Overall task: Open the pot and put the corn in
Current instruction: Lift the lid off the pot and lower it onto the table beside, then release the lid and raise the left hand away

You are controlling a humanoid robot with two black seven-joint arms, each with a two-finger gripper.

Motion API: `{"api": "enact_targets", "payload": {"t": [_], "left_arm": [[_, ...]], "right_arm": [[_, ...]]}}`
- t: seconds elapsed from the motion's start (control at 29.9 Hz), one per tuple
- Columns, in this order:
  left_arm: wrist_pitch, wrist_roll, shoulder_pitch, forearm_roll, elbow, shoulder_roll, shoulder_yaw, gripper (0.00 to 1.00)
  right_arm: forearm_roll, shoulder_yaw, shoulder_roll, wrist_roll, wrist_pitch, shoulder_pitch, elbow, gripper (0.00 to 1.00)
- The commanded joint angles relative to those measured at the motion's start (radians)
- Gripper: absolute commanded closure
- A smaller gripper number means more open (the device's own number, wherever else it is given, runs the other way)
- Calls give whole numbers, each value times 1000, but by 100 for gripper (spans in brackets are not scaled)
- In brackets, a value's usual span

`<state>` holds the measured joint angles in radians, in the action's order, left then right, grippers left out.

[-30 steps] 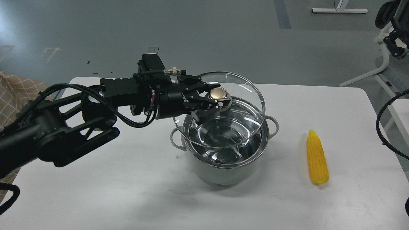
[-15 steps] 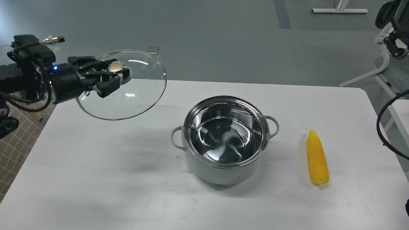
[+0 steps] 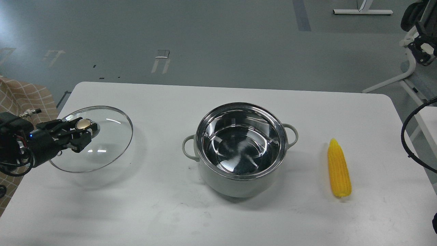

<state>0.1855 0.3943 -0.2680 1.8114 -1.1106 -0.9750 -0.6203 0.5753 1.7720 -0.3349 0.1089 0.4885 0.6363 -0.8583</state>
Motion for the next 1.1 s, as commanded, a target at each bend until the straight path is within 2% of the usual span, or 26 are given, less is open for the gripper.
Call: {"api": "enact_targets", "payload": {"t": [0.0,0.2,0.23,0.3,0.57,0.64,0.77,0.8,0.9,1.07], "left_arm": [[9,0,9,2,49,53,1,73],[9,3,10,3,71,71,1,69],[9,3,10,5,71,71,2,63],[9,5,10,5,71,71,2,56],[11,5,21,0,71,71,20,55],[12,5,19,0,71,68,19,39],[11,5,15,0,71,68,14,36],[12,6,9,-1,71,65,5,30],[15,9,-10,-47,71,56,-9,21],[9,31,-63,-113,71,33,8,18]], "right_arm": [[0,0,0,0,0,-3,-1,0],[0,0,-4,0,0,-13,-1,0],[0,0,-4,0,0,-15,-2,0],[0,0,-4,0,0,-20,-2,0],[1,-13,-4,0,0,-63,-64,0],[1,-13,-4,0,0,-75,-82,0],[1,-13,-6,0,0,-78,-82,0],[8,-14,-7,0,0,-79,-84,0],[12,-14,-36,2,0,-96,-88,0],[11,-31,-95,0,0,-107,-96,0]]}}
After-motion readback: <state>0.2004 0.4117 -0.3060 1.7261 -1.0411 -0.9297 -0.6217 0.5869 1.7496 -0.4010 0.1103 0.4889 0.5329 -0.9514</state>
